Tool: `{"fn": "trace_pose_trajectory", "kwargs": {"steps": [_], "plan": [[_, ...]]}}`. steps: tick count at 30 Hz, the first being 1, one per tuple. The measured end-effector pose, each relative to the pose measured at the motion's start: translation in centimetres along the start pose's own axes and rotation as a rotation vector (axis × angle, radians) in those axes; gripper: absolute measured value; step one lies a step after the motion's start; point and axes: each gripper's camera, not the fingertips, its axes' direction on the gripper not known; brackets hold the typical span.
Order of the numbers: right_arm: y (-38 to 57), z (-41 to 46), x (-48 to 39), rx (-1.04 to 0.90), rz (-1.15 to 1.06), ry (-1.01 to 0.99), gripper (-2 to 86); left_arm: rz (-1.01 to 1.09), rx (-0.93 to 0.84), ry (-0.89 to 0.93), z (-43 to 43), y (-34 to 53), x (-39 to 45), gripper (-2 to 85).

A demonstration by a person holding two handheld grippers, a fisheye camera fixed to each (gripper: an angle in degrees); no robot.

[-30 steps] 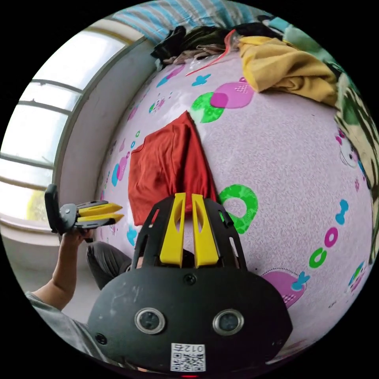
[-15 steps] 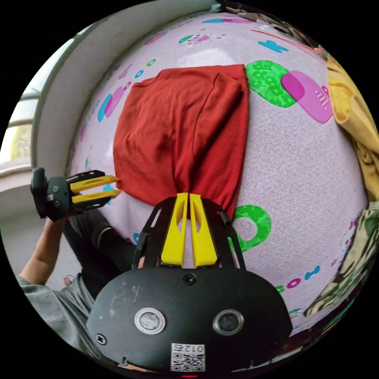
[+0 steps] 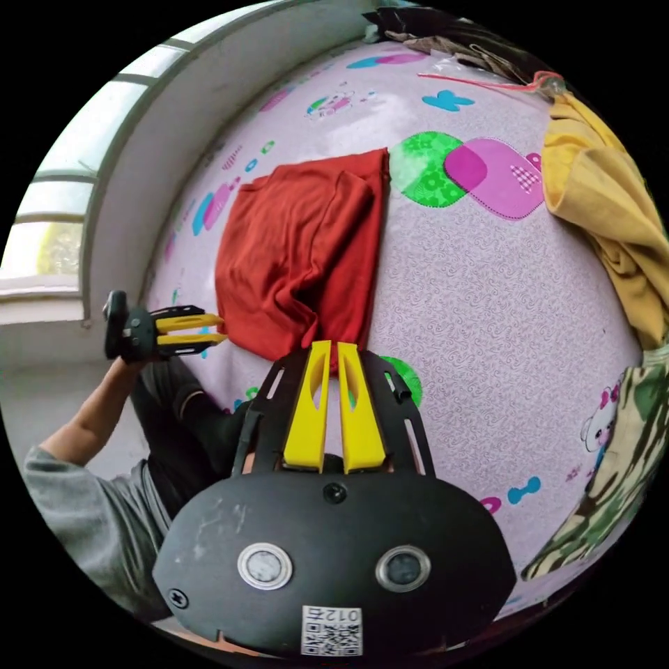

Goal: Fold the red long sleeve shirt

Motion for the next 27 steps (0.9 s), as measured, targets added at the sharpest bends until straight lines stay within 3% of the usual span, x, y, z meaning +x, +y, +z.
{"fn": "trace_pose_trajectory", "kwargs": {"steps": [3, 7, 10, 13, 18, 21, 27], "plan": [[0.2, 0.4, -2.1, -0.016, -0.121, 0.041, 6.0, 0.004, -0.006, -0.007, 0.3, -0.2, 0.3, 4.7], [0.5, 2.6, -5.7, -0.098, -0.296, 0.303, 5.2, -0.009, -0.002, 0.008, 0.8, 0.0, 0.2, 4.7], [0.5, 1.8, -4.2, -0.089, -0.185, 0.484, -0.1, -0.013, 0.008, 0.014, 1.1, 0.2, 0.2, 4.7], [1.2, -0.4, -1.5, -0.071, -0.068, 0.32, -0.5, -0.018, 0.022, 0.026, 1.4, 0.5, 0.1, 4.8], [2.1, -1.1, -3.3, -0.02, -0.176, 0.184, 1.4, -0.007, 0.02, 0.03, 1.6, 0.9, 0.3, 5.1], [2.0, 0.1, -4.7, -0.07, -0.245, 0.232, 4.9, 0.016, 0.048, -0.008, 0.2, 1.9, 1.1, 5.4], [2.2, 0.4, -5.0, -0.104, -0.261, 0.269, -0.6, 0.094, 0.057, -0.133, -0.4, 4.5, 2.6, 6.7]]}}
